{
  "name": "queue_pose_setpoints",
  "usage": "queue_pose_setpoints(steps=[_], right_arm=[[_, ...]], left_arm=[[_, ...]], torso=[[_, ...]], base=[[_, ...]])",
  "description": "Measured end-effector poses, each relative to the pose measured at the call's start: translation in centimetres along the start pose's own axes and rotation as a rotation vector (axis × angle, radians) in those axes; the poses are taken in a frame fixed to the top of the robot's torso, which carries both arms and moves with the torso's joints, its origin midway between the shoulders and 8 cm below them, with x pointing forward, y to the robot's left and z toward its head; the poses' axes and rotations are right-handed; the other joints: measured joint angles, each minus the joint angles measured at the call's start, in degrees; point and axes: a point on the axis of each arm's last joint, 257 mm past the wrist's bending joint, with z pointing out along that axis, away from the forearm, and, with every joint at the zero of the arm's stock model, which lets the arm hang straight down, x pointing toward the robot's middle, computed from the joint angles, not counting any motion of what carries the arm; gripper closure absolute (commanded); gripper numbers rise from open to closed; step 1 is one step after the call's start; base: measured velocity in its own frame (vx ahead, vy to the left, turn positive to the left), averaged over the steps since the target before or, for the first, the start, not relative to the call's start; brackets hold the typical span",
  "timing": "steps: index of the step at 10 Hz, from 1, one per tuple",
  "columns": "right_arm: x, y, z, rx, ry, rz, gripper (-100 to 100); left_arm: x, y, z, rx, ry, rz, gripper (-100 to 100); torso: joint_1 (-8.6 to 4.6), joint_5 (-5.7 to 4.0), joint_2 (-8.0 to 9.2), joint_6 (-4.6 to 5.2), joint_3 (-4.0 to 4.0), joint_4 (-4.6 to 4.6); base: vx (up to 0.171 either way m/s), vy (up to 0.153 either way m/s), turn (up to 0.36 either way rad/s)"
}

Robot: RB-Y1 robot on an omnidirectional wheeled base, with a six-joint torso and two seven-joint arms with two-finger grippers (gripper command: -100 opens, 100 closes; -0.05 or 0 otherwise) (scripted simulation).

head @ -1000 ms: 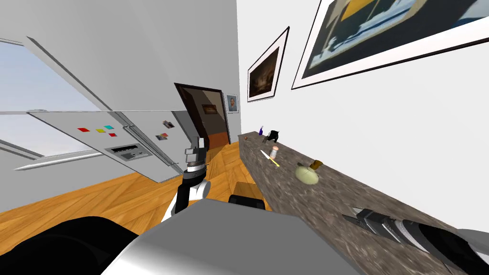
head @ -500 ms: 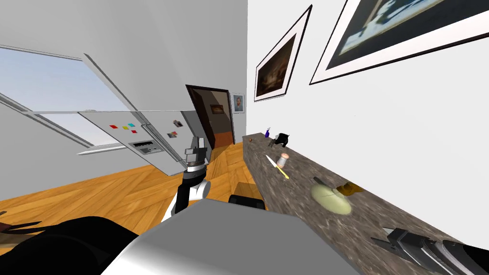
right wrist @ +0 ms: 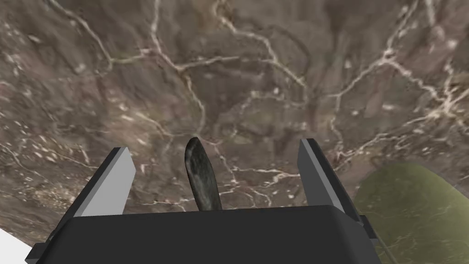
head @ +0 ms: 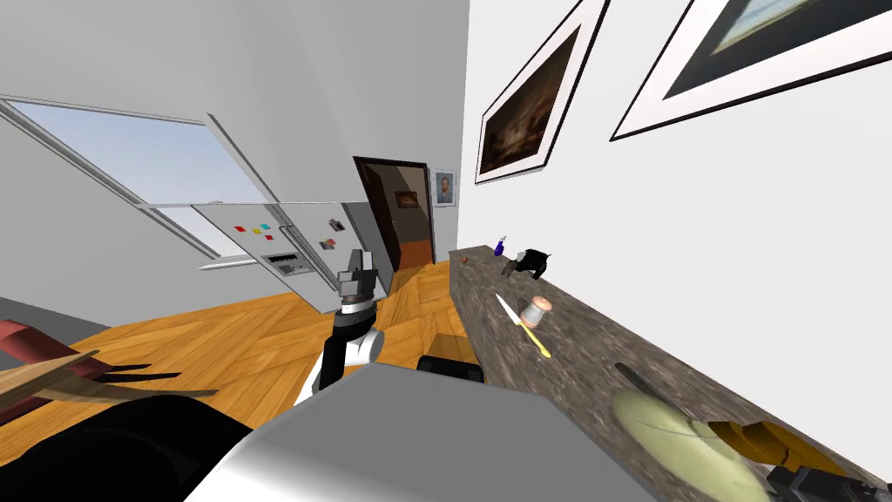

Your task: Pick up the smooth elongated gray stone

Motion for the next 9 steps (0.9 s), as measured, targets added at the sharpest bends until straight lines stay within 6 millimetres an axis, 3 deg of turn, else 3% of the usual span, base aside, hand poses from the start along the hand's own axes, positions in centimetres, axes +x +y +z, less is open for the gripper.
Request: queue_pose_setpoints(steps=[2,3,4,7,8,9], right_arm=[[1.4,0.0,-0.4,-0.010,0.034,0.004,-100],[1.5,0.1,-0.4,-0.011,0.035,0.004,0],[1.5,0.1,-0.4,-0.011,0.035,0.003,-100],[2.4,1.2,1.9,-0.013,0.025,0.018,-100],[2.4,1.2,2.0,-0.012,0.025,0.018,100],[2.4,1.2,2.0,-0.012,0.025,0.018,100]], left_arm=[[0.0,0.0,0.0,0.000,0.000,0.000,0],[0.0,0.0,0.0,0.000,0.000,0.000,0],[0.0,0.0,0.0,0.000,0.000,0.000,0],[0.0,0.0,0.0,0.000,0.000,0.000,0],[0.0,0.0,0.0,0.000,0.000,0.000,0],[0.0,0.0,0.0,0.000,0.000,0.000,0]], torso=[[0.04,0.02,-0.15,0.03,-0.09,-0.04],[0.01,0.01,0.19,0.09,0.09,0.03],[-0.01,0.01,0.48,0.10,0.27,0.10],[-0.23,-0.05,0.73,0.13,0.42,0.17],[-0.14,-0.03,0.73,0.12,0.42,0.17],[-0.06,-0.01,0.73,0.12,0.42,0.17]], base=[[0.147,0.012,0.100],[0.017,0.001,-0.001],[0.007,-0.019,0.044],[-0.003,-0.040,0.044],[0.000,0.000,0.000],[0.000,0.000,0.000]])
